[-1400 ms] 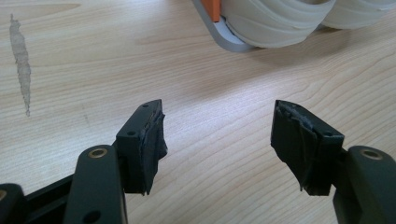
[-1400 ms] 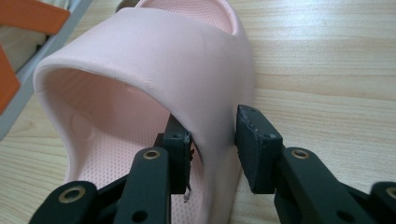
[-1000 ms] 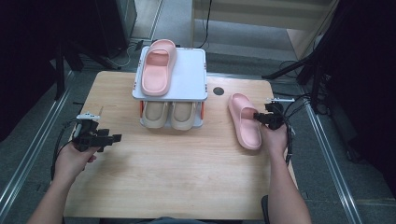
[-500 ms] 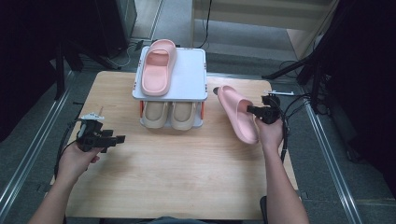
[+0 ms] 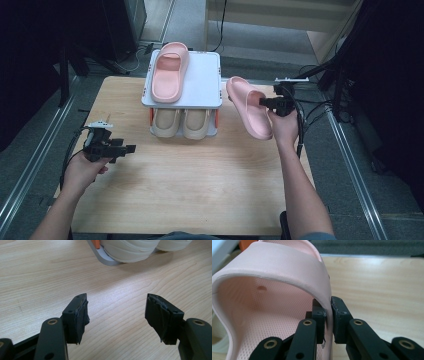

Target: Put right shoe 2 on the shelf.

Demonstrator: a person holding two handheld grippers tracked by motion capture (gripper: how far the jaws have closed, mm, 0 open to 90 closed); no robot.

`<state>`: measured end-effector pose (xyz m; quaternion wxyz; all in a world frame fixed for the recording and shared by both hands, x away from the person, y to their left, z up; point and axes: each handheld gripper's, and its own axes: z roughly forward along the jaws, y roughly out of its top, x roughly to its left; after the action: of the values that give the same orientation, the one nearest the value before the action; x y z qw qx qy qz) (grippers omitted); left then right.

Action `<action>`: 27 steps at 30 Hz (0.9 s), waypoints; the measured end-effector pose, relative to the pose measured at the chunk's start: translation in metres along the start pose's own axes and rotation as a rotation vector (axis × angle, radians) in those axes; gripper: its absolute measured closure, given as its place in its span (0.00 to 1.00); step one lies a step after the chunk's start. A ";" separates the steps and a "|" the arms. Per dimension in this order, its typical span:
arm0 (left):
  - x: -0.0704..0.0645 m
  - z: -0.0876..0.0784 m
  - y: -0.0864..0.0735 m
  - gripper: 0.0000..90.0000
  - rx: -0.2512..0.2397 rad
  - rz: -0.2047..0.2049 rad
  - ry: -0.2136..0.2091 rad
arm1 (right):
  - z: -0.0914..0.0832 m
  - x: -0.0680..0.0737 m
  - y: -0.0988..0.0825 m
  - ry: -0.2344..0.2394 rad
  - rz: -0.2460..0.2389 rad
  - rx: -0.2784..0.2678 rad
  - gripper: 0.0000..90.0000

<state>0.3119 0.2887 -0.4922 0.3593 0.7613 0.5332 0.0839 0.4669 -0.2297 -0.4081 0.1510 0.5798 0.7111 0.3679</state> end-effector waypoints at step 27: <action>-0.012 0.013 0.005 0.39 0.030 0.052 -0.058 | 0.000 0.079 0.112 -0.032 -0.047 -0.033 0.89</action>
<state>0.3171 0.2708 -0.4958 0.3609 0.7822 0.5039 0.0631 0.5242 -0.1497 -0.3134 0.1806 0.5660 0.7159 0.3667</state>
